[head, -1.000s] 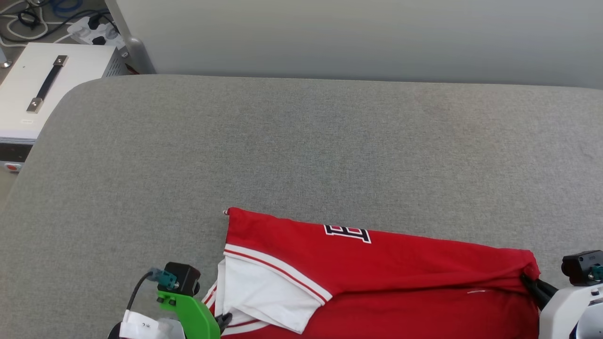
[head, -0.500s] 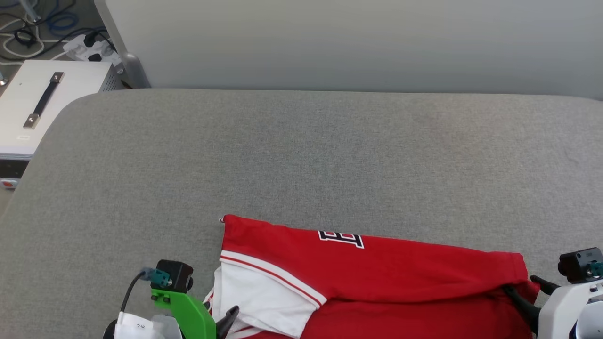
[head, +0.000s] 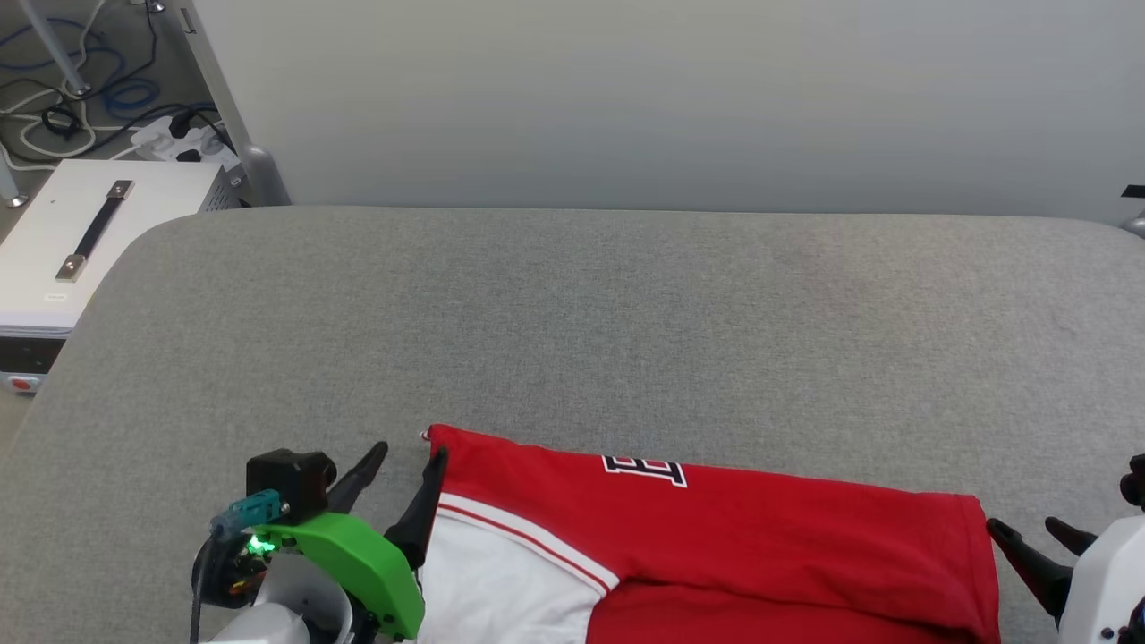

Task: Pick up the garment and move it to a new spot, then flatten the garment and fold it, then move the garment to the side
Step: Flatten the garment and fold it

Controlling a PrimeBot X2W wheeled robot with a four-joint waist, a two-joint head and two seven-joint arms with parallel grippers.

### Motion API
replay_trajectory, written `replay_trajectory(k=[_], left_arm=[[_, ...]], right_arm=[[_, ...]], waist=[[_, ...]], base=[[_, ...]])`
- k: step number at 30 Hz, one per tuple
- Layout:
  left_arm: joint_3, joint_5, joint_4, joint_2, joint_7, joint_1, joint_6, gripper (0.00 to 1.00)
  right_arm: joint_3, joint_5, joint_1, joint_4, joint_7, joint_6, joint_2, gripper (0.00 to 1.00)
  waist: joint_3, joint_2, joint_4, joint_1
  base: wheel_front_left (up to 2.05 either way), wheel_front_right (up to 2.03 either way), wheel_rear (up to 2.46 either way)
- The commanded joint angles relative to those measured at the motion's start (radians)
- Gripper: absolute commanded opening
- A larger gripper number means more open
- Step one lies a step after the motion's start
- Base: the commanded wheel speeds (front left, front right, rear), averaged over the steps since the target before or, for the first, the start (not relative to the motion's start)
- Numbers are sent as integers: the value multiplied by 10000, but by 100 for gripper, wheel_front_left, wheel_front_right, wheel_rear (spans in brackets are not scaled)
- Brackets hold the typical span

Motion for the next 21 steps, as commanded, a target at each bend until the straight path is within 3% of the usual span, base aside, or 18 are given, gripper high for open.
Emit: replay_trajectory(k=[1,5,11,21], left_arm=[[46,363,63,-23,-442,-217,25,100],[240,988,233,-186,-1643,-282,-32,100],[1041,2510,-38,-626,-2011,-189,-53,100],[2666,4234,-164,-1750,-2018,663,-1190,100]], right_arm=[[-200,-244,206,-74,262,-7,232,100],[-870,-781,289,-74,832,-7,1019,100],[-1699,-1573,156,361,1309,-7,1929,100],[-2750,-2112,-250,1223,1577,-7,2884,100]], waist=[[29,0,49,0],[169,0,156,0],[520,0,351,0],[1225,0,689,0]], base=[[0,0,0],[0,0,0],[0,0,0],[0,0,0]])
